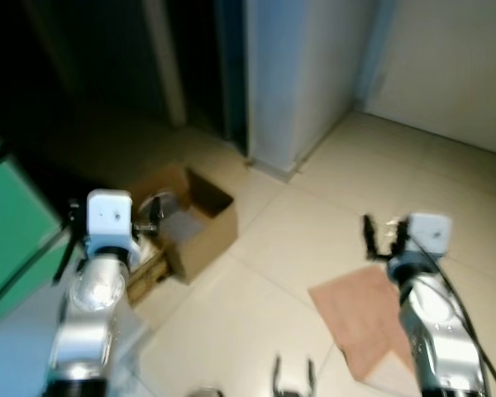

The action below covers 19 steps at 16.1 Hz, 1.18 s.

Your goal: Hang keys on a hook

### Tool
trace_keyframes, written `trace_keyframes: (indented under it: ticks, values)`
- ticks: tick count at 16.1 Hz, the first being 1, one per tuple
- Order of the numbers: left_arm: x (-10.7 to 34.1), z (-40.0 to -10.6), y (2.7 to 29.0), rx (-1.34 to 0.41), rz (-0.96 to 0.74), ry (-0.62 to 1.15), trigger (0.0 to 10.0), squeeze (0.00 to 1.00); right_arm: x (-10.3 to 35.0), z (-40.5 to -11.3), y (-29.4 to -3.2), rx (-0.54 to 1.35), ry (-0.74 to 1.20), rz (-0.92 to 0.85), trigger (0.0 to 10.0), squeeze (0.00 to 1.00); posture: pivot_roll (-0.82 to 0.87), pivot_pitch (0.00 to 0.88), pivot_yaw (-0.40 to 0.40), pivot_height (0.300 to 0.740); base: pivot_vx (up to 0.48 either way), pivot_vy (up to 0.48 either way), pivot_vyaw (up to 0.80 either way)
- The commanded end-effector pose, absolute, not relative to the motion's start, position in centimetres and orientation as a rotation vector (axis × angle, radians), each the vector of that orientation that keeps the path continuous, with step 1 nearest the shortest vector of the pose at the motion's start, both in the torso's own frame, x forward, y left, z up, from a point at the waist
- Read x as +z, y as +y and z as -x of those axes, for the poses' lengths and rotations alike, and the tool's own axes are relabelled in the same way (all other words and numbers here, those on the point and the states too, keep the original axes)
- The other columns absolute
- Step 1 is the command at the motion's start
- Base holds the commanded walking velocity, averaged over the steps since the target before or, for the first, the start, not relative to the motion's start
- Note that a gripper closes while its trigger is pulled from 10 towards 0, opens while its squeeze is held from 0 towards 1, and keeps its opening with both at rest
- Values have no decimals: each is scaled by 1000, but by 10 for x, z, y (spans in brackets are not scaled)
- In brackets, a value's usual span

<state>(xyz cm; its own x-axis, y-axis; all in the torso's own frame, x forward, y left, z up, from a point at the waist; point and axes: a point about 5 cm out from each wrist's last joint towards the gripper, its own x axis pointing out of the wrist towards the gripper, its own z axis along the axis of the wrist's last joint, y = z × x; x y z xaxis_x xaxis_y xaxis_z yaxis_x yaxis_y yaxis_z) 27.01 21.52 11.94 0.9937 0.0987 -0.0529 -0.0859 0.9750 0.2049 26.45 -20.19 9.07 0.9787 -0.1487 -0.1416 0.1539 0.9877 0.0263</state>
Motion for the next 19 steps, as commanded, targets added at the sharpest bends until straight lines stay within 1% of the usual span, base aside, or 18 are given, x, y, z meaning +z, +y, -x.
trace_keyframes:
  ticks: [1, 2, 3, 4, 5, 6, 7, 8, 9, 12, 16, 17, 19]
  values:
    - [117, -270, 216, 80, -175, 84, 10000, 322, 94, -266, -200, -162, 125, -44, 10000, 1000, -37, 0, 14, 740, 0, 0, 800]
    - [116, -270, 216, 81, -154, 99, 10000, 380, 94, -268, -198, -158, 134, -52, 10000, 1000, -38, 0, 16, 740, 0, 0, 800]
    - [113, -270, 213, 49, -139, 141, 10000, 596, 95, -269, -195, -125, 110, -13, 10000, 1000, -40, 0, 17, 740, 0, 0, 800]
    - [117, -270, 215, 91, -223, 70, 10000, 620, 96, -268, -190, -63, 94, 71, 10000, 1000, -36, 0, 16, 740, 0, 0, 800]
    - [119, -270, 216, 110, -245, 44, 10000, 604, 95, -268, -189, -62, 95, 65, 10000, 1000, -35, 0, 14, 740, 0, 0, 800]
    - [115, -272, 213, 48, -196, 98, 10000, 467, 97, -270, -187, -54, 102, 39, 10000, 1000, -36, 0, 13, 740, 0, 0, 800]
    - [115, -273, 211, 35, -179, 103, 10000, 467, 98, -271, -186, -55, 100, 27, 10000, 1000, -35, 0, 13, 740, 0, 0, 800]
    - [117, -275, 207, 22, -144, 95, 10000, 318, 100, -275, -184, -73, 118, -18, 10000, 1000, -36, 0, 13, 740, 0, 0, 800]
    - [116, -275, 203, 29, -140, 103, 10000, 0, 99, -277, -180, -64, 138, -23, 10000, 1000, -37, 0, 12, 740, 0, 0, 800]
    - [110, -273, 198, 36, -175, 119, 10000, 0, 93, -277, -175, -28, 161, -16, 10000, 1000, -27, 0, 5, 740, 0, 0, 800]
    - [112, -273, 194, 10, -172, 119, 10000, 0, 95, -279, -173, -18, 164, -35, 10000, 1000, -24, 0, 3, 740, 0, 0, 800]
    - [111, -271, 189, -60, -175, 147, 10000, 0, 96, -281, -174, -29, 165, -30, 10000, 1000, -23, 0, 3, 740, 0, 0, 800]
    - [110, -271, 186, -80, -178, 168, 10000, 0, 95, -282, -174, -16, 179, -17, 10000, 1000, -23, 0, 3, 740, 0, 0, 800]
